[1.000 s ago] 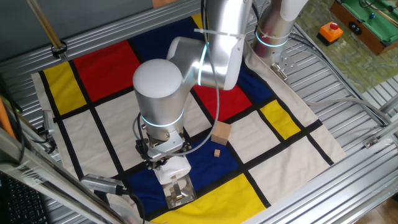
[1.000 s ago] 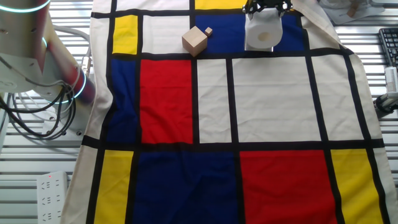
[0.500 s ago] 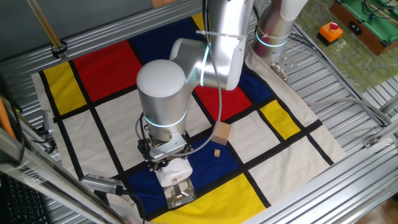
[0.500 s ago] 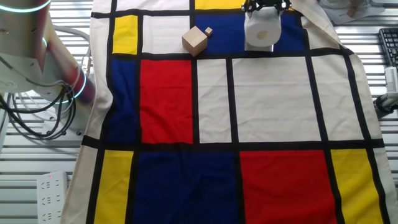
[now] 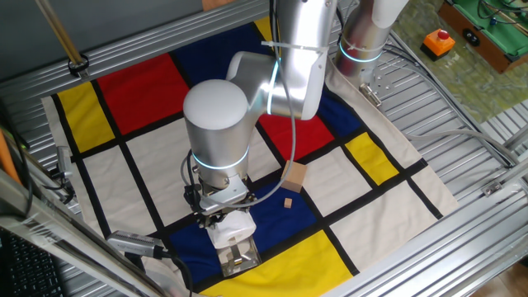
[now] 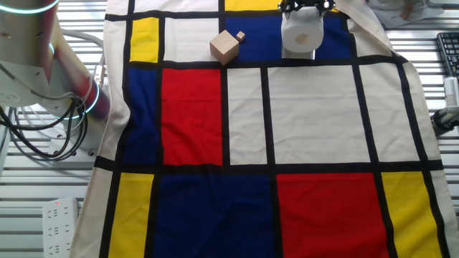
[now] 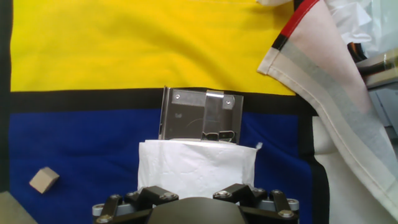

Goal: Put the toilet paper on its holder

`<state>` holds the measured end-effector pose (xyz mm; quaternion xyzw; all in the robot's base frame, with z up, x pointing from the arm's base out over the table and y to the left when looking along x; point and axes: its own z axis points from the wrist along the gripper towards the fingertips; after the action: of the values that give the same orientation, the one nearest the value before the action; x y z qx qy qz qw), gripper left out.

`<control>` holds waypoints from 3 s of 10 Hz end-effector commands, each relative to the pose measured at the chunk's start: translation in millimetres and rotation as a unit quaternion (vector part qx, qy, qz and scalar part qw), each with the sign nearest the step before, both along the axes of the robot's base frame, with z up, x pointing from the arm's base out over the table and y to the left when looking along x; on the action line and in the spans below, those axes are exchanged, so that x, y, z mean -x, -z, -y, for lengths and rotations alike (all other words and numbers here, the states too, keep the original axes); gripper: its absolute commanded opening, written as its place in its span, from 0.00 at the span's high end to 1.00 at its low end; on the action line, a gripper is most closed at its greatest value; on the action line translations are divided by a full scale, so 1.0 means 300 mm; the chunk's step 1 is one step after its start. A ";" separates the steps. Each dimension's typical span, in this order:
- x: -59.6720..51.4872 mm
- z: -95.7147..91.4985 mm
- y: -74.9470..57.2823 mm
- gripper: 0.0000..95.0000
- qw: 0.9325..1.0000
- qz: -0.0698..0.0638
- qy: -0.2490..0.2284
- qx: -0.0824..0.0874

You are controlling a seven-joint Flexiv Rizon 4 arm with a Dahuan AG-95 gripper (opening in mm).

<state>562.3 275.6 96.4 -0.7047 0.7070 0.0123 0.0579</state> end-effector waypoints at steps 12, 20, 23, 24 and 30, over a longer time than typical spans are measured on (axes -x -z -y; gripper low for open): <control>0.007 -0.034 -0.002 1.00 1.000 0.005 0.013 -0.004; 0.016 -0.061 0.006 1.00 1.000 0.012 0.026 -0.012; 0.016 -0.063 0.007 1.00 0.999 0.012 0.028 -0.015; 0.017 -0.066 0.007 1.00 0.999 0.012 0.030 -0.015; 0.024 -0.084 0.010 1.00 0.999 0.011 0.036 -0.015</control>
<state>555.3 301.3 92.8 -0.6782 0.7307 0.0129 0.0771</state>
